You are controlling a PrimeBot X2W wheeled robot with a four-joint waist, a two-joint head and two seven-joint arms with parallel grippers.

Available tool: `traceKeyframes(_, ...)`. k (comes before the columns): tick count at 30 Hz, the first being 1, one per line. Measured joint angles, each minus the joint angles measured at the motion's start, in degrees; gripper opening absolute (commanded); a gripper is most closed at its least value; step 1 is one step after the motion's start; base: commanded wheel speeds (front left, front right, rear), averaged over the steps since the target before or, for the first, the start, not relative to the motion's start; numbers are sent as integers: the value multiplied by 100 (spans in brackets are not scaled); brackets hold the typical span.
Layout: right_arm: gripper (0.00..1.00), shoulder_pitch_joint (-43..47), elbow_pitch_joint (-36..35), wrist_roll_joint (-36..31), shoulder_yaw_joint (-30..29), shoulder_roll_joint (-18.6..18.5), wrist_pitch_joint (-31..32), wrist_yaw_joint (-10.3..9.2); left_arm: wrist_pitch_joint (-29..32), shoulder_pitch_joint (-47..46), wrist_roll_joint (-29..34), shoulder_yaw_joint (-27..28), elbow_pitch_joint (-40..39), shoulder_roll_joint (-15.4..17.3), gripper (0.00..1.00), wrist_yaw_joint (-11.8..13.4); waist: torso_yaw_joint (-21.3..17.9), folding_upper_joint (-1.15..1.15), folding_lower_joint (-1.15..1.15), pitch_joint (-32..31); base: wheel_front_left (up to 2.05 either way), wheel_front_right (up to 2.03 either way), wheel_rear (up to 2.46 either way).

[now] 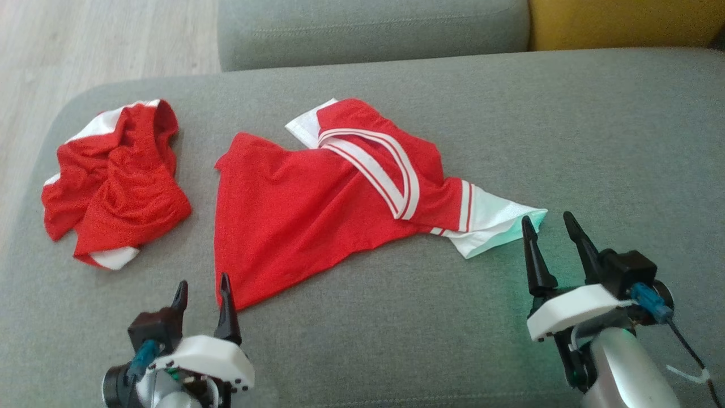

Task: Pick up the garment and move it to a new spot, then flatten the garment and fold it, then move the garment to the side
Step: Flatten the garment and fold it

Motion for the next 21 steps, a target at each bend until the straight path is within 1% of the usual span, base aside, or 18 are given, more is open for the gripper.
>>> traceKeyframes(4, 100, 117, -96, 36, -5, 1, 0, 0, 0, 199, 260, 77, -204, 1, 100, -1, -107, 0, 0, -124, 0, 0, 0)
traceKeyframes(11, 100, 292, -153, 35, -1, 1, 0, 0, 0, 439, 411, 119, -304, 1, 100, 9, -212, 0, 0, -223, 0, 0, 0)
traceKeyframes(16, 100, 331, -157, 35, 2, 1, 0, 0, 0, 479, 385, 110, -288, 1, 100, 2, -193, 0, 0, -176, 0, 0, 0)
traceKeyframes(21, 100, 315, -162, 15, 15, 1, 0, 0, 0, 402, 192, 8, -104, 4, 100, -4, -176, 0, 0, 28, 0, 0, 0)
